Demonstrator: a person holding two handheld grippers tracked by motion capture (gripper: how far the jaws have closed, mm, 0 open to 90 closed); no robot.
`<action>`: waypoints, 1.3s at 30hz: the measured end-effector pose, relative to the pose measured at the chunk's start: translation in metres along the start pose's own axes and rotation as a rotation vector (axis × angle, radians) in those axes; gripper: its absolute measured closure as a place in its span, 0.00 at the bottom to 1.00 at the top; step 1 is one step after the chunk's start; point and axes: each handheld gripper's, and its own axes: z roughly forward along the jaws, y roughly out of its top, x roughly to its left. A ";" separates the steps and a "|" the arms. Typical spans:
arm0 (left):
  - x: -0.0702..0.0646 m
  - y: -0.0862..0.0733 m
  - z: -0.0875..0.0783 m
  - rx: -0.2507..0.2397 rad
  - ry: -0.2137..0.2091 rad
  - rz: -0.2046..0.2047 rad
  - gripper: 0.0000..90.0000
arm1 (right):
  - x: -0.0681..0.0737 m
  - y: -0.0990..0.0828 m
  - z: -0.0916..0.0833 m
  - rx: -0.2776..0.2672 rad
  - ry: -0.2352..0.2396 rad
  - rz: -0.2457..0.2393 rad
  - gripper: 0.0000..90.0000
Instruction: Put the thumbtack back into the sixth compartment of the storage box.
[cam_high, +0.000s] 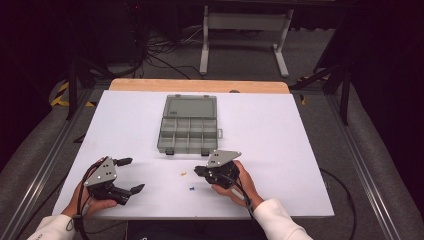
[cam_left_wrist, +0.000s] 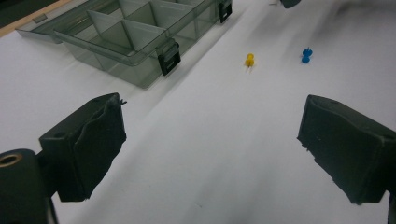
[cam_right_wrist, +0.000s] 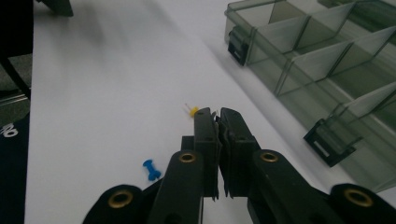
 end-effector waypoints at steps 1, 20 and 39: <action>0.000 0.000 0.000 -0.001 0.000 -0.004 0.09 | -0.001 0.001 0.000 -0.006 -0.001 0.002 0.96; 0.000 0.000 0.000 0.000 -0.004 -0.007 0.09 | -0.022 0.035 0.024 -0.058 -0.061 -0.001 0.96; 0.001 0.000 0.000 -0.003 -0.006 -0.010 0.09 | -0.033 0.052 0.036 -0.052 -0.095 -0.004 0.96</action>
